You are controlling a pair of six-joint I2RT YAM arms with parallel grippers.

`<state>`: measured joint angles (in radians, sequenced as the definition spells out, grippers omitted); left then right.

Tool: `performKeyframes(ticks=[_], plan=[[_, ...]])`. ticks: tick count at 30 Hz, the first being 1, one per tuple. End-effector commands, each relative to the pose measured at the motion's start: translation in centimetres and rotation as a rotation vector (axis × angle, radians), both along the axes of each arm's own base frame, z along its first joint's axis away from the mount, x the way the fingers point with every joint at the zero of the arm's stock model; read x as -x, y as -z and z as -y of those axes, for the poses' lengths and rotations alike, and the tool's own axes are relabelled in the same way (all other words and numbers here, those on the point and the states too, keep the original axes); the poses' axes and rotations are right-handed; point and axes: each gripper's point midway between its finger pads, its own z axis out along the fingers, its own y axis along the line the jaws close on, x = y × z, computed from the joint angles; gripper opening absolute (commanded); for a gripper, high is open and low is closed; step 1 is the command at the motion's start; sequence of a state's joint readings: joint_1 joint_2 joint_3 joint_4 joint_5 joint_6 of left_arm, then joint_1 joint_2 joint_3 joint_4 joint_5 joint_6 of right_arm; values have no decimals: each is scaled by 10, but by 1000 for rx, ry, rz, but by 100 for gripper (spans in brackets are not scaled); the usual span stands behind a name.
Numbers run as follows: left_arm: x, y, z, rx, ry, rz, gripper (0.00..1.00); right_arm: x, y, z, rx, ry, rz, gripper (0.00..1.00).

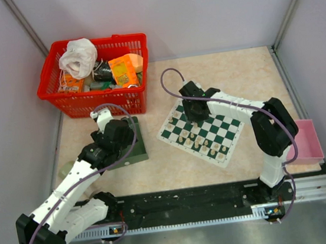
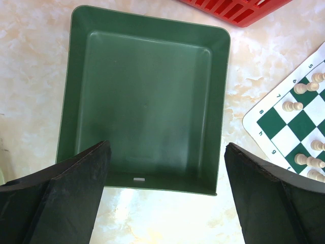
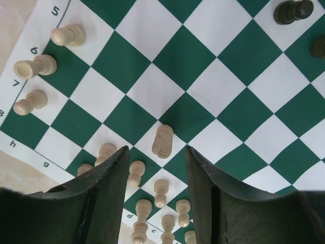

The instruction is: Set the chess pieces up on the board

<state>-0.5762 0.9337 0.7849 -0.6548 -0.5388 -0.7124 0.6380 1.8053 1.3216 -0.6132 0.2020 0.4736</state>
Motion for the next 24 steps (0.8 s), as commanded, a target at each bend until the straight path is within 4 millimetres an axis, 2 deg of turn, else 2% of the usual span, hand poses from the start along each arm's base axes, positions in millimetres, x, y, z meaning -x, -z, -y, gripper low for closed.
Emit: performKeyframes(ticks=[1, 9, 24], plan=[[-5, -10, 1, 25, -13, 41, 99, -4, 8, 4, 12, 26, 3, 47], [-6, -10, 2, 26, -9, 37, 99, 0, 19, 3, 12, 20, -22, 38], [-6, -9, 3, 26, -10, 33, 99, -1, 19, 2, 13, 9, -20, 25]])
